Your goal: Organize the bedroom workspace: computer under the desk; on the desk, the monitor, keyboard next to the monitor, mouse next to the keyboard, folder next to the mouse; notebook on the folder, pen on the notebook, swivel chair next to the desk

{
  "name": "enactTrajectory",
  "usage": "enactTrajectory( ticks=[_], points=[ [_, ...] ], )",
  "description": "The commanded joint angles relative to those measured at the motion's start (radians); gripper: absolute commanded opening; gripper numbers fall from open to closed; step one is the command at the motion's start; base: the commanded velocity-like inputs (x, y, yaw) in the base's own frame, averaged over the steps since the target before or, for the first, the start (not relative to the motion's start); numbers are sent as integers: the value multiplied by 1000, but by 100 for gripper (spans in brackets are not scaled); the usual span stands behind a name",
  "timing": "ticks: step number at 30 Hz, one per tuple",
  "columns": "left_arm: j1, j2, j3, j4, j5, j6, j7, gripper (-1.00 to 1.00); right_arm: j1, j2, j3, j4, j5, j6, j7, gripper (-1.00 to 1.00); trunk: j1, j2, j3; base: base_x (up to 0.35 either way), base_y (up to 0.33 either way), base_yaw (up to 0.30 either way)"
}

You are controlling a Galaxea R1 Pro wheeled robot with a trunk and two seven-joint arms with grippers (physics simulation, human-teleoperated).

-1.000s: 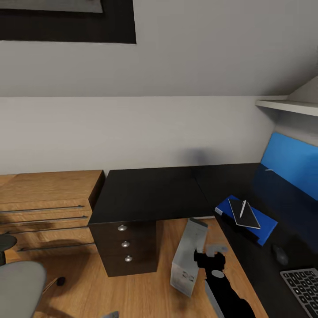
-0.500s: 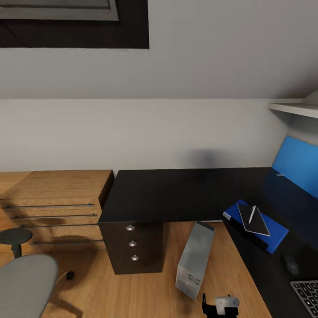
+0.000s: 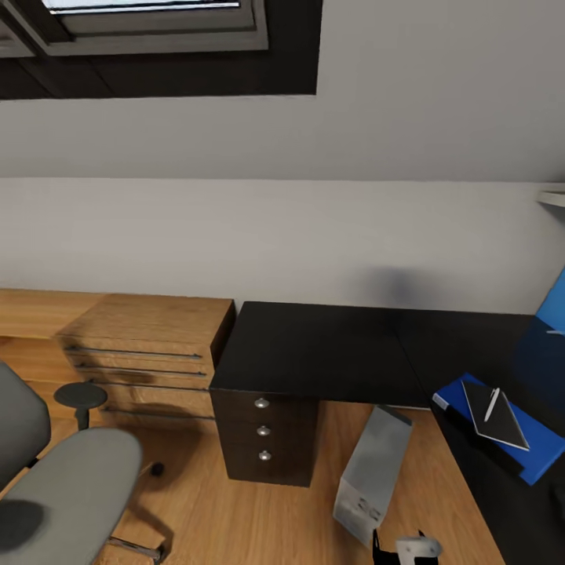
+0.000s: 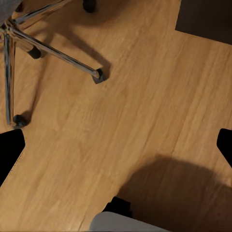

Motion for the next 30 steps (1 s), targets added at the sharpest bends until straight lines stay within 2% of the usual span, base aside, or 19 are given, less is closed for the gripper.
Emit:
enactTrajectory(
  ticks=[1,5,17,25,30],
  points=[
    [-1,-2,-10,19,6,-37,5,100,-1,-2,8,5,4,-18,-11,100,-4,6,2,0,0,286],
    [-1,-3,-11,35,4,-64,5,100,-1,-3,8,13,3,-35,-11,100,-19,34,15,0,0,286],
    [-1,1,-10,42,7,-81,-19,100,-1,-2,6,16,3,-38,-11,100,-65,118,52,0,0,286],
    [-1,-4,-10,114,6,-232,-20,100,-1,-1,8,18,4,-37,-10,100,-92,167,74,0,0,286],
    [-1,-2,-7,123,10,-250,-19,100,-1,1,9,28,5,-37,-10,100,-92,167,74,0,0,286]
  ],
)
